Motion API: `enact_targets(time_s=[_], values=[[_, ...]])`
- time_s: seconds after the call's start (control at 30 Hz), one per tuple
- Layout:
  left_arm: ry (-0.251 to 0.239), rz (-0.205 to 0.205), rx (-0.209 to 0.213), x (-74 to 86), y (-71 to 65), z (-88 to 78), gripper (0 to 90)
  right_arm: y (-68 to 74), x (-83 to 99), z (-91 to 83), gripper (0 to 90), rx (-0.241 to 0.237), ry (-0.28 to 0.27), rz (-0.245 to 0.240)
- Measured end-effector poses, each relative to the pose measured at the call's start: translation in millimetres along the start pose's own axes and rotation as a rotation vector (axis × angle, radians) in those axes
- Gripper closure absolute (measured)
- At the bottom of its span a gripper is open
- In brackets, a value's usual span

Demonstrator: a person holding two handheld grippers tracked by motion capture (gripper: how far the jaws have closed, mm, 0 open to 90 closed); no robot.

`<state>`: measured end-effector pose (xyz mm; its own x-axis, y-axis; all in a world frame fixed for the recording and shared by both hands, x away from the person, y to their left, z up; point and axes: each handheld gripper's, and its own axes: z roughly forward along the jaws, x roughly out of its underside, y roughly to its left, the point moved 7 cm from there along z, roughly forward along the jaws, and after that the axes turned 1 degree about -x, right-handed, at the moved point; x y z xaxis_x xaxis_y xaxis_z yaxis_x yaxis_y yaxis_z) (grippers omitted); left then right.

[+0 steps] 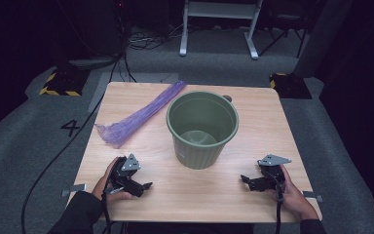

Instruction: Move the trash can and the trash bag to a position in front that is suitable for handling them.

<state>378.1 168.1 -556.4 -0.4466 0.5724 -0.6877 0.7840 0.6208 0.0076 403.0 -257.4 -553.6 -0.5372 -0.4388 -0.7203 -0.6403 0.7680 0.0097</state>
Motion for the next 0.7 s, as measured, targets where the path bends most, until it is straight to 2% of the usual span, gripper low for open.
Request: enact_targets(time_s=[0.23,0.3,0.33,0.47,0.57,0.6,0.67,0.7], values=[[0.004,0.035,0.038,-6.8,0.3,6.4,0.0,-0.7,0.1,-1.0,7.0,-0.019,-0.005,-0.019],[0.004,0.048,0.046,-12.0,-0.2,11.1,0.0,-0.7,-0.3,-1.6,10.0,-0.029,-0.013,-0.030],[0.005,0.052,0.049,-14.2,-0.5,13.2,0.0,-0.3,-1.1,-2.0,14.4,-0.032,-0.019,-0.037],[0.006,0.072,0.067,-20.7,-3.0,19.2,0.0,-0.1,-2.7,-1.9,15.7,-0.018,-0.029,-0.044],[0.005,0.078,0.074,-26.9,-4.5,25.0,0.0,1.3,-7.8,0.8,17.8,-0.009,-0.026,-0.075],[0.004,0.082,0.082,-30.3,-5.8,28.2,0.0,4.1,-13.0,2.2,19.5,-0.028,-0.036,-0.108],[0.002,0.084,0.078,-33.0,-5.3,30.5,0.0,5.2,-15.1,2.7,19.8,-0.037,-0.040,-0.117],[0.006,0.086,0.082,-36.3,-3.8,33.7,0.1,6.9,-22.6,4.5,21.0,-0.042,-0.057,-0.131]])
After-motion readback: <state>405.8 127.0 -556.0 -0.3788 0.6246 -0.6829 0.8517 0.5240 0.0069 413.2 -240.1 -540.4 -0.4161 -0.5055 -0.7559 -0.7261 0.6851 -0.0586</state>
